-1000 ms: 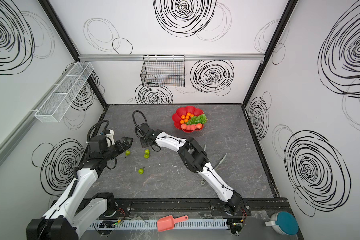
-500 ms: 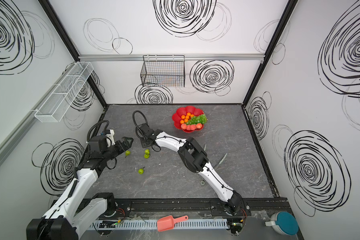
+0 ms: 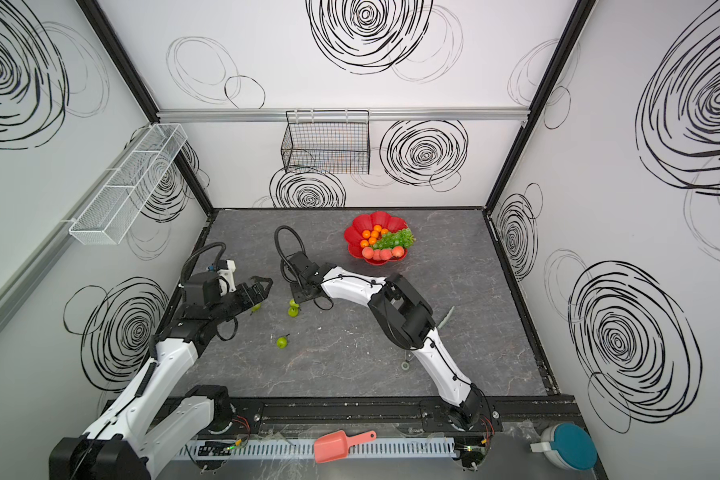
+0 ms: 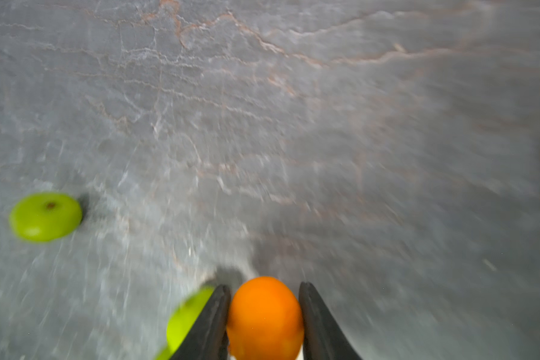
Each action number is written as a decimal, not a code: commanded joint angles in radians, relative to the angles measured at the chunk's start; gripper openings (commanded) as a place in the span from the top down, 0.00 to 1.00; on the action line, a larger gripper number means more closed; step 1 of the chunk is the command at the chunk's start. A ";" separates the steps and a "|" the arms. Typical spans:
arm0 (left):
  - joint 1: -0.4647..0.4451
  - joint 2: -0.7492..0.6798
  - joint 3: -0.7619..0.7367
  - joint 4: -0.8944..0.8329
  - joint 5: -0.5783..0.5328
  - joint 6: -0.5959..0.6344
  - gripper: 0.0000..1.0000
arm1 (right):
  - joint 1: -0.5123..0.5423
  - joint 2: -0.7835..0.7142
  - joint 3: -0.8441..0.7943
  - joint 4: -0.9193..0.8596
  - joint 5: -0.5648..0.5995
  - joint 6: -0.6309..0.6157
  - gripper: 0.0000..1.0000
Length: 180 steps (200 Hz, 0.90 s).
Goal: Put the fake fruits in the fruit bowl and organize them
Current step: 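Lift the kumquat with the right gripper and carry it over the bowl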
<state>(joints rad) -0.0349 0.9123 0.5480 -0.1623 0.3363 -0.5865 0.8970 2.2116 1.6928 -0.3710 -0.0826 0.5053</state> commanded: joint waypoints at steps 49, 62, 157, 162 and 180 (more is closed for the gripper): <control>-0.276 0.052 0.064 0.080 -0.113 0.003 0.04 | -0.096 -0.492 -0.534 0.202 -0.019 0.079 0.63; -0.326 0.079 0.077 0.096 -0.136 -0.004 0.04 | -0.131 -0.556 -0.598 0.205 -0.037 0.084 0.63; -0.509 0.323 0.234 0.193 -0.153 -0.031 0.04 | -0.435 -0.755 -0.695 0.138 -0.199 -0.003 0.65; -0.510 0.337 0.247 0.193 -0.152 -0.025 0.04 | -0.451 -0.753 -0.689 0.136 -0.211 -0.008 0.65; -0.511 0.384 0.299 0.197 -0.152 -0.009 0.04 | -0.504 -0.744 -0.663 0.128 -0.240 -0.031 0.65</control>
<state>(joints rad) -0.5400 1.2514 0.7692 -0.0284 0.1867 -0.6109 0.4488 1.4757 0.9958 -0.2157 -0.2646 0.5213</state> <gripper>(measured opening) 0.960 0.357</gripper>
